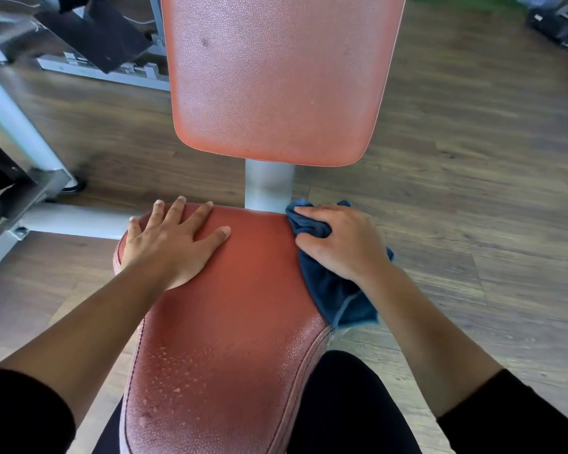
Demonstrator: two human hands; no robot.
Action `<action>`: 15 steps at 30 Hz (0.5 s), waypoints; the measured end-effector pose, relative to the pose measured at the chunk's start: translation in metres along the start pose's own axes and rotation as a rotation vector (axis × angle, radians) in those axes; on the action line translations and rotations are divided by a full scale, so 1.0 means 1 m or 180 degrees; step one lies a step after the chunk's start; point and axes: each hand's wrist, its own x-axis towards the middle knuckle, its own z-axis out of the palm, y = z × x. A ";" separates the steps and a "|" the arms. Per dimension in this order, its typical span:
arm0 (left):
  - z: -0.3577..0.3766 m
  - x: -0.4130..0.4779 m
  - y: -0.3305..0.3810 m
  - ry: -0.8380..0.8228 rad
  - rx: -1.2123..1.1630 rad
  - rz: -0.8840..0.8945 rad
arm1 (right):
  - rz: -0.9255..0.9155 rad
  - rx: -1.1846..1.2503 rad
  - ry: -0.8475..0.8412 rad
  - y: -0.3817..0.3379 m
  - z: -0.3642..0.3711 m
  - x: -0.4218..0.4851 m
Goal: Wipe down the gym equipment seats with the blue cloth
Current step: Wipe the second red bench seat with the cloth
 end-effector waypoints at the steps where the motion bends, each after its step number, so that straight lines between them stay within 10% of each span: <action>1: 0.000 0.000 0.000 -0.0005 0.0003 0.0001 | -0.0112 -0.0095 0.0002 -0.003 0.003 -0.002; 15: -0.001 0.004 0.000 0.0043 -0.0126 0.0029 | -0.0633 0.0395 -0.0249 0.026 -0.017 -0.024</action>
